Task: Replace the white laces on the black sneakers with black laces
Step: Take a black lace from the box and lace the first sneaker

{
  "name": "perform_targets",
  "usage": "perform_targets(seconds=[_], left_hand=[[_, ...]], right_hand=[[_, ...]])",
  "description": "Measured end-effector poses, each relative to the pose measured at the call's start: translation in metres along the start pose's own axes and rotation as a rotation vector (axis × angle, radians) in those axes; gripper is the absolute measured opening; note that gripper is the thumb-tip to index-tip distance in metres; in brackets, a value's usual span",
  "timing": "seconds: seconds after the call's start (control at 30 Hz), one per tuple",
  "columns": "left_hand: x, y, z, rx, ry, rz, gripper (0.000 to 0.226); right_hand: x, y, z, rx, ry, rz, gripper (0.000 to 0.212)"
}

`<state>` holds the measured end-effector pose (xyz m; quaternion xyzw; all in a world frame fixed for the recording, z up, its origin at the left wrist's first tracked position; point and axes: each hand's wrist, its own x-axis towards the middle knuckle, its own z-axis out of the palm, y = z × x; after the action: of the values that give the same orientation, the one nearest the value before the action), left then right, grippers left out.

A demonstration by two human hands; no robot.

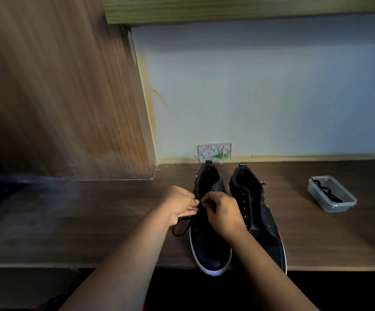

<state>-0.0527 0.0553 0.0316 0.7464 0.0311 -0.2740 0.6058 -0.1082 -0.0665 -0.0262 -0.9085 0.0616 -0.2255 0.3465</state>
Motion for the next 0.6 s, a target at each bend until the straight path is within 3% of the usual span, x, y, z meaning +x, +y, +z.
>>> perform_targets(seconds=[0.1, 0.27, 0.4, 0.5, 0.57, 0.6], left_hand=[[0.002, 0.001, -0.001, -0.002, -0.007, -0.003, 0.016], [0.004, -0.003, 0.0, -0.037, 0.034, 0.033, 0.021], [0.005, 0.003, -0.005, 0.082, 0.066, 0.085, 0.025], [0.008, 0.018, -0.039, 0.447, 0.39, 0.218, 0.025], [0.01, 0.023, -0.068, 0.681, 0.625, 0.175, 0.019], [0.013, 0.021, -0.077, 0.754, 0.658, 0.123, 0.022]], right_hand=[[0.002, -0.002, 0.0, -0.065, -0.009, -0.046, 0.01], [0.001, -0.001, -0.004, 0.061, -0.022, -0.013, 0.02], [0.002, 0.001, -0.011, 0.02, -0.045, -0.029, 0.021], [0.002, 0.007, -0.017, 0.031, -0.06, 0.018, 0.018], [0.002, 0.009, -0.022, 0.069, -0.056, 0.042, 0.016], [0.003, 0.009, -0.025, 0.098, -0.053, 0.052, 0.015]])
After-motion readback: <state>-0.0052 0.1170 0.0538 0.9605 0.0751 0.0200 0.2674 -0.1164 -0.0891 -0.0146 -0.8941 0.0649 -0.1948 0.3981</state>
